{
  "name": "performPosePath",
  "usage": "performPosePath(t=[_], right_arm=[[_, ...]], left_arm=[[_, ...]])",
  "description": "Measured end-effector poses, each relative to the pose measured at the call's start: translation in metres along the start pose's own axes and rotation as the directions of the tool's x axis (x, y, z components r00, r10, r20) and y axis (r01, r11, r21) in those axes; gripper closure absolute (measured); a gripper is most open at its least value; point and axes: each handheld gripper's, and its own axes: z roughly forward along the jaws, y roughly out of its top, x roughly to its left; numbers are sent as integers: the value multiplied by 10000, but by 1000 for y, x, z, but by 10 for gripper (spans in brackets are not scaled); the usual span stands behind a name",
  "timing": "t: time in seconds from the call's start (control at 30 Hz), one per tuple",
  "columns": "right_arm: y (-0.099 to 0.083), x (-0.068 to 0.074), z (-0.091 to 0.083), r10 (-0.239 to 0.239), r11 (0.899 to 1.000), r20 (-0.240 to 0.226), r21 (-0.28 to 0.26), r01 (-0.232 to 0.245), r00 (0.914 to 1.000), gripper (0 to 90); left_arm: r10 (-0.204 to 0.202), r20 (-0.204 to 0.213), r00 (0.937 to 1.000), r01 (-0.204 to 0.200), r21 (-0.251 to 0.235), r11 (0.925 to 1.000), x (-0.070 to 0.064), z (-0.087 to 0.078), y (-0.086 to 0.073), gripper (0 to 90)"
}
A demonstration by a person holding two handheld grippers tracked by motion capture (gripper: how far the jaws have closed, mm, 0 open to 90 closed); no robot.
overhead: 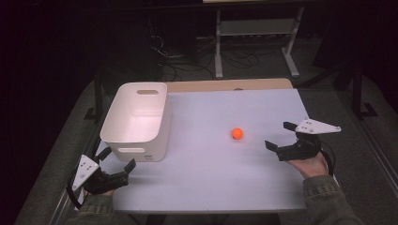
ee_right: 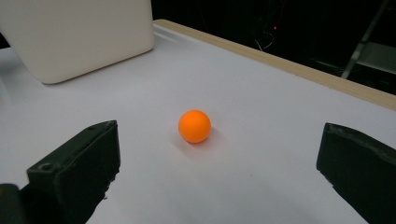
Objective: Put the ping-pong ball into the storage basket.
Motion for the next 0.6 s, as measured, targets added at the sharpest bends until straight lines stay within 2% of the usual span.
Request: performPosePath(t=[0.17, 0.6], right_arm=[[5, 0, 2, -141, 9997, -103, 197, 143, 9998, 0], [18, -2, 12, -265, 9970, -535, 709, 303, 9982, 0]], left_arm=[[17, 129, 9999, -18, 60, 10000, -1, 1, 0, 0], [11, 31, 10000, -11, 31, 10000, 0, 0, 0, 0]])
